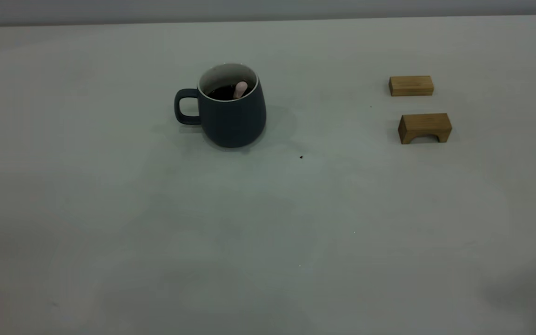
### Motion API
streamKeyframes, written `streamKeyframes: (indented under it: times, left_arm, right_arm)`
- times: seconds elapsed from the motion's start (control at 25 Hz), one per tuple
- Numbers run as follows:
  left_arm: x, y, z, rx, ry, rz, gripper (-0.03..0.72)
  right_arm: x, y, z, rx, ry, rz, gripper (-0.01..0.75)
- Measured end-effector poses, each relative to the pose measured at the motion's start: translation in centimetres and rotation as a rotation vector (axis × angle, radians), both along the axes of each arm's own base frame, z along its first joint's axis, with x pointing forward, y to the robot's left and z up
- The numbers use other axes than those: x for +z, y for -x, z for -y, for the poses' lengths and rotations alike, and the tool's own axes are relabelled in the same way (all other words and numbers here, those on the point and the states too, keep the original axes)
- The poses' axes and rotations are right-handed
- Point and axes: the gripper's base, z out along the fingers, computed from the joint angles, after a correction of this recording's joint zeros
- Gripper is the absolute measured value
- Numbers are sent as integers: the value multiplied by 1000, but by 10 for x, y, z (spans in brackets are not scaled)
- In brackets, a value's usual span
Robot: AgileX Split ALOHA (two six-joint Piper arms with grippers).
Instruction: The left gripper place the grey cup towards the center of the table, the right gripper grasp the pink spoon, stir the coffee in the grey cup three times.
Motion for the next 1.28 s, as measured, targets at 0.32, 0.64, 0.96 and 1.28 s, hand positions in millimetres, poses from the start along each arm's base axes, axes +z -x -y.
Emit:
streamKeyframes:
  times: [0.32, 0.64, 0.96, 1.28]
  left_arm:
    - [0, 0, 0, 0, 0, 0, 299]
    - [0, 0, 0, 0, 0, 0, 299]
    - [0, 0, 0, 0, 0, 0, 299]
    - [0, 0, 0, 0, 0, 0, 299]
  right_arm:
    - [-51, 73, 27, -194, -56, 196, 207]
    - [-83, 100, 31, -276, -62, 285, 217]
    - [-88, 107, 30, -241, -51, 360, 227]
    - [-87, 113, 29, -232, -66, 399, 232]
